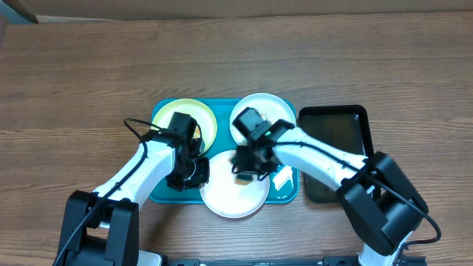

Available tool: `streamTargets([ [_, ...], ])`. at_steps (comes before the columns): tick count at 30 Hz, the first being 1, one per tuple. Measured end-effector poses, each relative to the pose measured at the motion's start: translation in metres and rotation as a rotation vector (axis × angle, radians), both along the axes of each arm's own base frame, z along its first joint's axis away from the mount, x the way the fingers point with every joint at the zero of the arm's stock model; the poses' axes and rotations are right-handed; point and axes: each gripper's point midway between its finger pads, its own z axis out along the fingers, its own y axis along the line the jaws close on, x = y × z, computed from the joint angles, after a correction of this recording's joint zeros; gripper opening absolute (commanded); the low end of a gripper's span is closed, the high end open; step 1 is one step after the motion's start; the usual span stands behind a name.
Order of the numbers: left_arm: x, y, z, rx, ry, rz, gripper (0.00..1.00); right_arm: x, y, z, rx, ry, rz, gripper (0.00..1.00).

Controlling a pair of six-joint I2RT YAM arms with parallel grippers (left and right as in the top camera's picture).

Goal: Clean dirty plates on tray and stack at the side
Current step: 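Scrub the front white plate with the sponge in the right gripper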

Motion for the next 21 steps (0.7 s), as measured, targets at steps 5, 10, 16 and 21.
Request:
streamTargets([
  [5, -0.001, -0.001, 0.000, -0.007, 0.003, 0.000, 0.04, -0.018, -0.016, 0.000, -0.049, 0.054, 0.092, 0.04],
  [10, -0.003, 0.001, 0.000, 0.003, 0.012, 0.000, 0.04, -0.034, -0.009, 0.004, 0.007, 0.079, 0.248, 0.04],
  [16, -0.002, 0.001, 0.000, 0.004, 0.010, 0.000, 0.04, -0.029, -0.009, 0.020, -0.013, 0.054, 0.327, 0.04],
  [21, -0.002, 0.001, 0.000, 0.004, 0.008, 0.000, 0.04, -0.001, 0.002, 0.041, -0.014, -0.064, 0.338, 0.04],
])
